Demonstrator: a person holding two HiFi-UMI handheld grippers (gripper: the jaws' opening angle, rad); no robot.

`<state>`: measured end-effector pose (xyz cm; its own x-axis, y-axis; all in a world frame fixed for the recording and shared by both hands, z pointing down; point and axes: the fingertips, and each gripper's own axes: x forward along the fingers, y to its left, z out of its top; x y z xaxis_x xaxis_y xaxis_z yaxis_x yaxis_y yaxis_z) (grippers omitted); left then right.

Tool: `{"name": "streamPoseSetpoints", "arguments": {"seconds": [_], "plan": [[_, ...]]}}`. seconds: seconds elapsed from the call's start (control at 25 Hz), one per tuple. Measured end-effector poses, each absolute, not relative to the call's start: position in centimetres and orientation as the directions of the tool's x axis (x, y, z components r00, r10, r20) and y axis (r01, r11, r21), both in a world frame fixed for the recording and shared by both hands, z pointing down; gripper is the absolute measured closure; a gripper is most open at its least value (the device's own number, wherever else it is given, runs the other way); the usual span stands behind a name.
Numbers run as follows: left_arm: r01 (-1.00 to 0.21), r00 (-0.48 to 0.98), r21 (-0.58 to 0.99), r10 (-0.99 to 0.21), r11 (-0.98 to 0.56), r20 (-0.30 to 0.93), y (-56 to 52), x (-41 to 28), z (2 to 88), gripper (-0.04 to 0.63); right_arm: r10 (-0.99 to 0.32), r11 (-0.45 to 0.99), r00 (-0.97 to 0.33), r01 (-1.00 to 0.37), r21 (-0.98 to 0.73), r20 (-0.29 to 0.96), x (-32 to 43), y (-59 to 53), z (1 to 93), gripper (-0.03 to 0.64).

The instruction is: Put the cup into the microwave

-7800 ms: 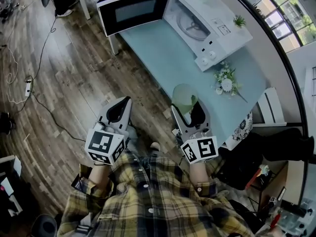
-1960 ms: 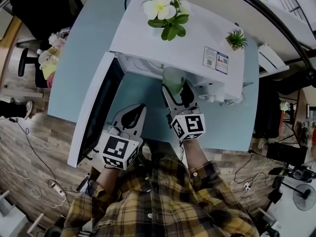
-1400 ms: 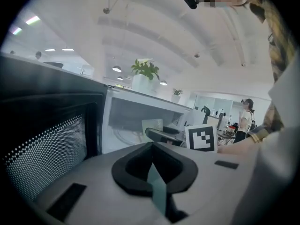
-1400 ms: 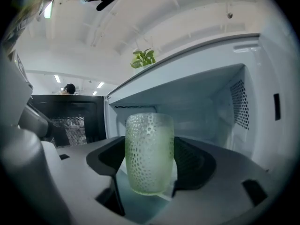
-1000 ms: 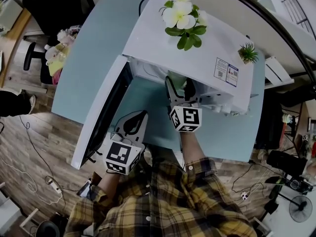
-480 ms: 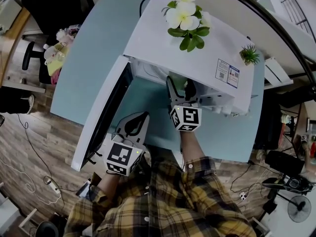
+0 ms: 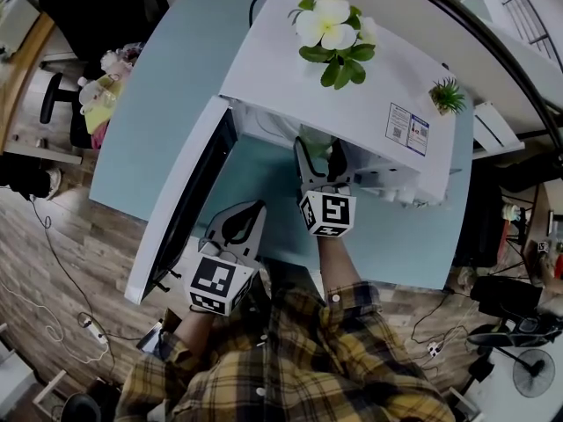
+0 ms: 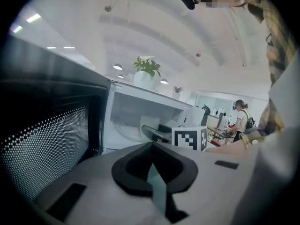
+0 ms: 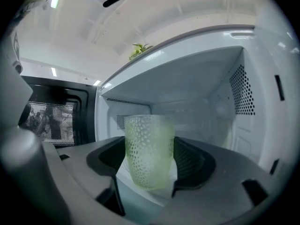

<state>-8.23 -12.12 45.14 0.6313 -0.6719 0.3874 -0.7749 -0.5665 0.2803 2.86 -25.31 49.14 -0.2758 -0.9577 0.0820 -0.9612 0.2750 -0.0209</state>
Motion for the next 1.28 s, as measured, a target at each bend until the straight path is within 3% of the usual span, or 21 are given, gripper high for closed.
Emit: {"name": "streamPoseSetpoints", "arguments": {"seconds": [1.28], "plan": [[-0.770,0.638,0.288,-0.679,-0.569,0.364,-12.7,-8.5,44.7,0.606,-0.939,0.251,-0.252,-0.967,-0.035,0.233,2.7,-25.9,51.4,0.316]]}}
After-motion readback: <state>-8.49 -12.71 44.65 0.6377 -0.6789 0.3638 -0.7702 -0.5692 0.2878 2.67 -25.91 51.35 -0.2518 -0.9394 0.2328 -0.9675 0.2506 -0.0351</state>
